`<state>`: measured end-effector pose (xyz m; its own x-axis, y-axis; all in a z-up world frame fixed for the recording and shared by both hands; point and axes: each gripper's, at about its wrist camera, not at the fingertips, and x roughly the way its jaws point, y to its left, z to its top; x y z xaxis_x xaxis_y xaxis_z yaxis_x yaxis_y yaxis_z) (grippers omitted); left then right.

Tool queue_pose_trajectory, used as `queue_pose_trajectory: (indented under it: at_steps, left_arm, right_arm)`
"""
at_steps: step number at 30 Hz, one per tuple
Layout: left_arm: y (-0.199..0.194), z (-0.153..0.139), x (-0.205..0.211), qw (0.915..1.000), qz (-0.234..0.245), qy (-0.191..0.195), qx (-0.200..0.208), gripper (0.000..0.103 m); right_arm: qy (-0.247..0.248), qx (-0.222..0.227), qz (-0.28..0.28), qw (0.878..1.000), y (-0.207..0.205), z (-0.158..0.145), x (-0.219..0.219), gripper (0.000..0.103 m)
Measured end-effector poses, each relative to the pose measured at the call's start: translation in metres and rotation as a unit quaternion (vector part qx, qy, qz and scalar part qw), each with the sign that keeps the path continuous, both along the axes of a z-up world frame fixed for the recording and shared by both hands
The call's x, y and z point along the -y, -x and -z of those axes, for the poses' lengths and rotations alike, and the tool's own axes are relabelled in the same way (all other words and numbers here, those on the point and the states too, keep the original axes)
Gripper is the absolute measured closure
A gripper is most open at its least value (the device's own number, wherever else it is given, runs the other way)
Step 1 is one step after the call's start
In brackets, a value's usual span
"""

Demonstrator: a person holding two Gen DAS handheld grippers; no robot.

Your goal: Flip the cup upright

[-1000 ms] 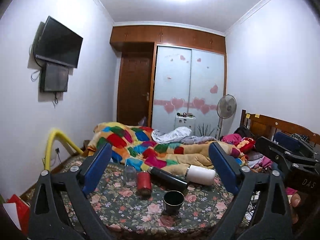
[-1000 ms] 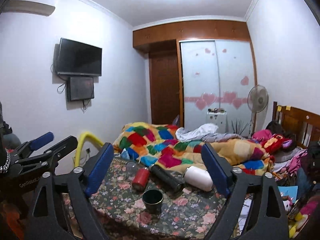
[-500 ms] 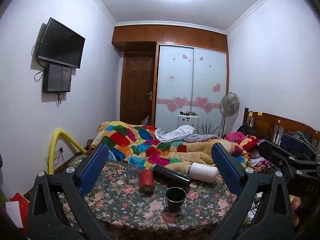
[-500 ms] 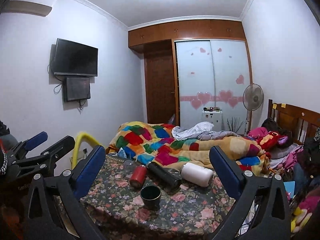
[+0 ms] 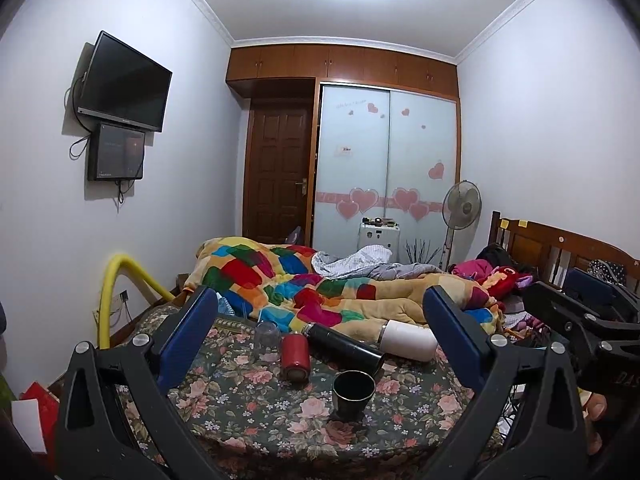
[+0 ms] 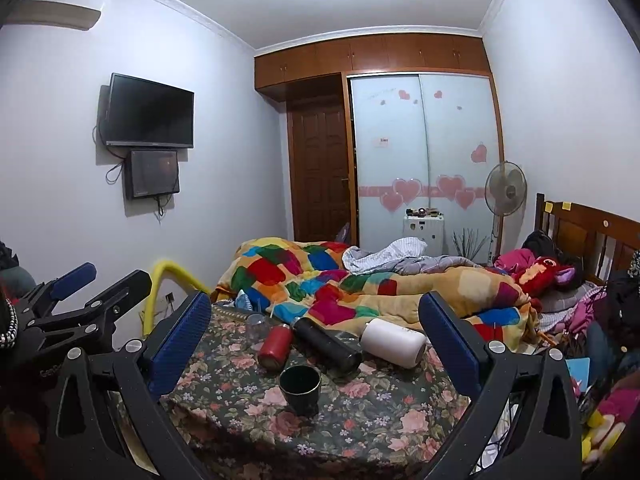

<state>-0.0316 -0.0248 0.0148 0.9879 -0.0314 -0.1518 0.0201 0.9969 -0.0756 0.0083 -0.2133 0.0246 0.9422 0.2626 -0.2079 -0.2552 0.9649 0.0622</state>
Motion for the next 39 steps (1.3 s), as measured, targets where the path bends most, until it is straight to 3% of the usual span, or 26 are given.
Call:
queue_pose_trajectory:
  at_steps: [39]
  left_arm:
    - [-0.007,0.01,0.001,1.0,0.001,0.001,-0.005,0.0]
  right_arm:
    - [0.001,-0.006,-0.001,1.0,-0.001,0.0,0.0,0.0]
